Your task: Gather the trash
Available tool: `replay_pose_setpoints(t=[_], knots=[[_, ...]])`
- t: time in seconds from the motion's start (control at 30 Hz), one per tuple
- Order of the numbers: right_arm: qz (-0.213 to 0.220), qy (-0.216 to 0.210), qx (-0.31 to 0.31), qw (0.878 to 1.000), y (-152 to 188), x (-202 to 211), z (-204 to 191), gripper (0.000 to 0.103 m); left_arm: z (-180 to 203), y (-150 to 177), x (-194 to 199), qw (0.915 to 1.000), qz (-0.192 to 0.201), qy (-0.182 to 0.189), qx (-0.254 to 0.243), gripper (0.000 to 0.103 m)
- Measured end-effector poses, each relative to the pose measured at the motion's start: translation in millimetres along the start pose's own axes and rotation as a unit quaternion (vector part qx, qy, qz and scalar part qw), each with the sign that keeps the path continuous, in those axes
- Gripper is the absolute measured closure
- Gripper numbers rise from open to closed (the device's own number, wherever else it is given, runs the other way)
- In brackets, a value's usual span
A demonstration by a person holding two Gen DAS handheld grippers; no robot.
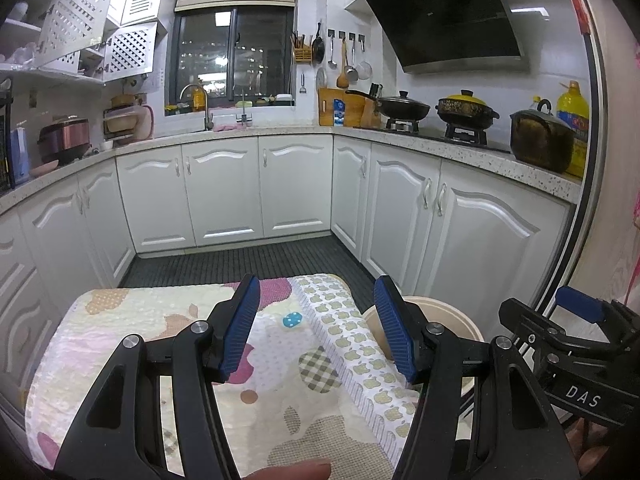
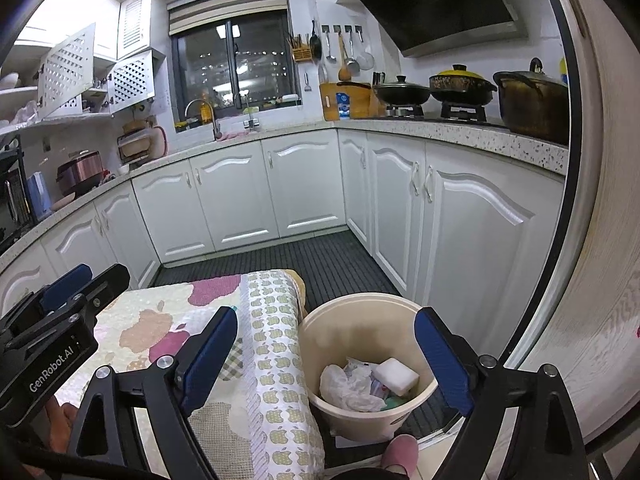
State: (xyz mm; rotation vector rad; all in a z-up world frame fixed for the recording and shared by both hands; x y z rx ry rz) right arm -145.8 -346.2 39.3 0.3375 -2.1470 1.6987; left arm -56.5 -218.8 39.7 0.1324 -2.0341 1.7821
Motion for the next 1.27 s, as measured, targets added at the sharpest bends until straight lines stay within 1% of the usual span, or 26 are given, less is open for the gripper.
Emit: replay_pose_setpoints(t=[0.63,0.93,1.13,1.27], knots=[[-0.01,-0.001,0.0,1.0,1.1,-3.1,0.6,0.014,1.8,2.7,-2.0,0.9999,0.003,-0.01,-0.002,0.045],[-0.018,-0.001,0.0,1.0,3.1,-6.0,2.9,0.014,-0.1,5.6,-7.5,0.9999,-0.012,-0.003,0.003,0.045],[-0.022,0.0,0.003,1.0,4.4,-7.7,1.4,0.014,1.6,8.5,-8.6,0.9999,-0.009,0.007,-0.003,0.045],[-0.028,0.003,0.002,1.0,6.2,-11.1,2.5,0.014,3.0,12.8,-9.0,0.9999,-0.006,0.005,-0.012,0.045]])
Point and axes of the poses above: each gripper's, at about its wrist camera, not at the fingertips, and x roughly against the way its jaws point, z to its right, y to its underside, the point moved 2 cm from there along -x, roughly the way its jaws point, and after that the axes turned 15 degrees about -y, right-handed, at the moved point
